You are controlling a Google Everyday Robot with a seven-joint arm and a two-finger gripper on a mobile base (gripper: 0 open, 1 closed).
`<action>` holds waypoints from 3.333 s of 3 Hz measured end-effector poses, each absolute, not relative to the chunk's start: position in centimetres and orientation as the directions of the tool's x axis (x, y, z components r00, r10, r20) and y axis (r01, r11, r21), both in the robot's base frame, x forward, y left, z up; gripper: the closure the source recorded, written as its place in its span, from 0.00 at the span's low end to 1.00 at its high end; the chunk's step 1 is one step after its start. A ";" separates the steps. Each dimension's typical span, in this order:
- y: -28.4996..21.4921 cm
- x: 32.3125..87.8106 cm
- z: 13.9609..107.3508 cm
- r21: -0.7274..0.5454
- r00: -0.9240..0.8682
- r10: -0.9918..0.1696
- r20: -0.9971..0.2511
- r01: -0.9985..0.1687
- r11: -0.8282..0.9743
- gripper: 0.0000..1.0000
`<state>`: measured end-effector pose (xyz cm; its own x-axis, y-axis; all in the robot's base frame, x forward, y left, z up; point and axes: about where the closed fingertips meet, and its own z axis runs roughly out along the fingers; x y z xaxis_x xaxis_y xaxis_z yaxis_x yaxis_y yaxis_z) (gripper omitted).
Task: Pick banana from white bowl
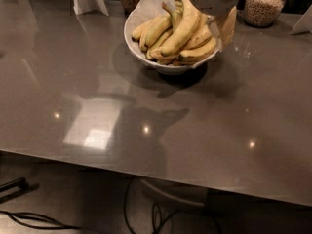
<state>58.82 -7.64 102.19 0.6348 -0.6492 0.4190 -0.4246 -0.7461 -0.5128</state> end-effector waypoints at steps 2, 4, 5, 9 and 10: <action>-7.7 60.6 102.0 -0.369 0.640 -0.497 0.585 -0.336 -0.867 0.00; -7.2 63.3 101.7 -0.249 0.622 -0.361 0.695 -0.263 -0.932 0.19; -7.0 64.6 101.3 -0.238 0.620 -0.337 0.708 -0.240 -0.941 0.42; -7.6 68.2 99.3 -0.197 0.635 -0.290 0.716 -0.215 -0.956 0.37; -8.1 68.7 98.9 -0.175 0.639 -0.276 0.718 -0.218 -0.960 0.40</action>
Offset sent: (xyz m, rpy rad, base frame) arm 0.0328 -0.0012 -0.0048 -0.3337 -0.1061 0.1072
